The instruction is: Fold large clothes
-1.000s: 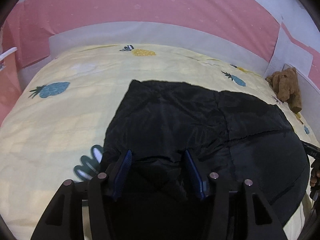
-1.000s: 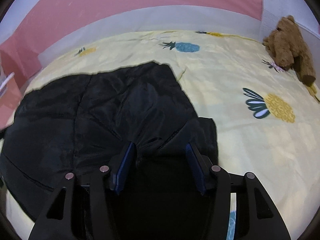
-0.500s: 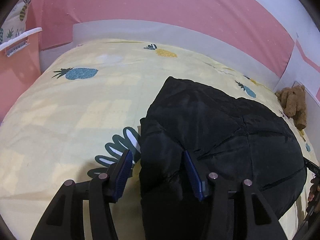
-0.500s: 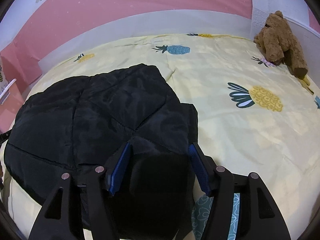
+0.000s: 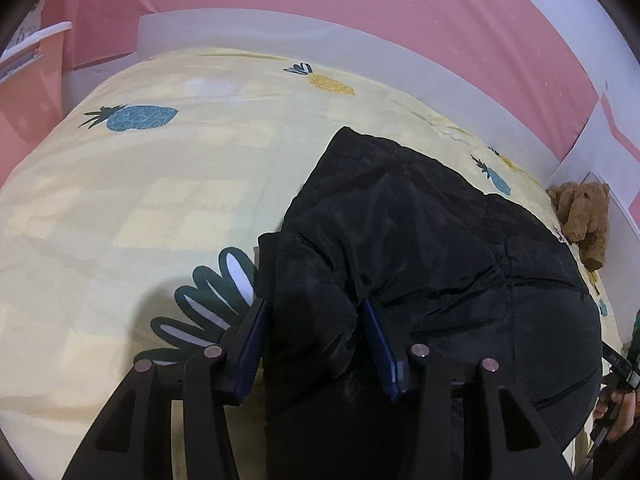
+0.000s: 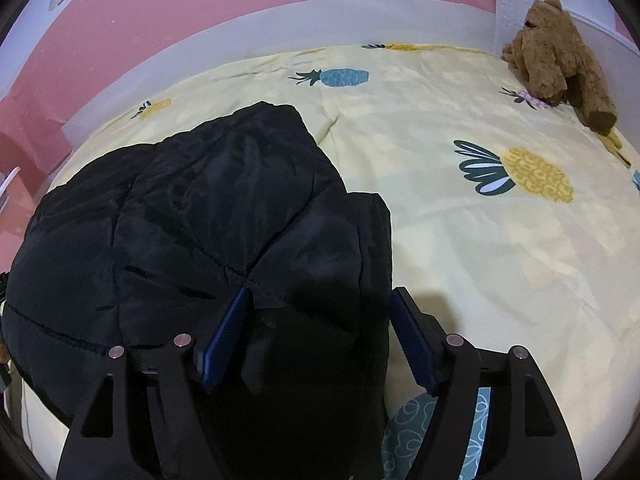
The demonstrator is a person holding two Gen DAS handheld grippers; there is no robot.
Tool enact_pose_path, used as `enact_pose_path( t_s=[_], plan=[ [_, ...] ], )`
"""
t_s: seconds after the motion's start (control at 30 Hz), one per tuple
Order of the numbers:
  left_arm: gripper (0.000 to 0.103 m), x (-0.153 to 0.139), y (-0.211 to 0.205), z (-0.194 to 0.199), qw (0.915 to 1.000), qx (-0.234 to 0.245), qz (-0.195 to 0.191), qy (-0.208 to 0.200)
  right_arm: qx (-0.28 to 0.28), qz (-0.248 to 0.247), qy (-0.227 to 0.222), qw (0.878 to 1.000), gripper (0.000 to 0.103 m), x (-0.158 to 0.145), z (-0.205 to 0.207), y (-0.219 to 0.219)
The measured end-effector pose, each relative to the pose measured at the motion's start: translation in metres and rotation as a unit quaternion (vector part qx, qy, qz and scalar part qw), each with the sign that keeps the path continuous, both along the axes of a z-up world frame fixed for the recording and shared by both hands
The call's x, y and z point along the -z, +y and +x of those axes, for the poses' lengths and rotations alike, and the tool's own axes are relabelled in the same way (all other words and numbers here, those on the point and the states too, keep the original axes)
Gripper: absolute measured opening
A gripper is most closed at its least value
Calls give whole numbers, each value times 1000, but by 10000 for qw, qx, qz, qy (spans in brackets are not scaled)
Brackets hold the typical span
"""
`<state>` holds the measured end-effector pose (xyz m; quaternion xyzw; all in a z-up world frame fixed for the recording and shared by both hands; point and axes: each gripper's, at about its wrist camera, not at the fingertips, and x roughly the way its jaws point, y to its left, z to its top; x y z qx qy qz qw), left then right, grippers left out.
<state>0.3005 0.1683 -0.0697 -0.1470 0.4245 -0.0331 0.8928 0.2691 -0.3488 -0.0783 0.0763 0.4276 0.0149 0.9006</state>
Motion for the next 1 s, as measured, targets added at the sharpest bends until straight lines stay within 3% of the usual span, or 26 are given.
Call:
enact_pose_path(
  t_s=[0.13,0.3,0.53,0.7,0.8,1.0],
  plan=[
    [49,-6,12,-1,9996,-68,-279,-19,13,159,106,9998,71,-1,0,-3],
    [50,-9,11,-11,9998,-39,-186,-111,-23,211,134,9997,71,-1,-12,-4],
    [57,18,6,20,9993,28,-311,182,-100,388,297,9988,76,12,10,-9],
    [68,28,11,33,9978,-33,-591,290,-97,766,407,9962,78,21,25,-13],
    [69,32,14,37,9963,-15,-783,341,-171,932,496,9943,77,24,31,-16],
    [69,36,12,29,9964,122,-792,293,-328,1416,648,9873,77,36,24,-24]
  ],
)
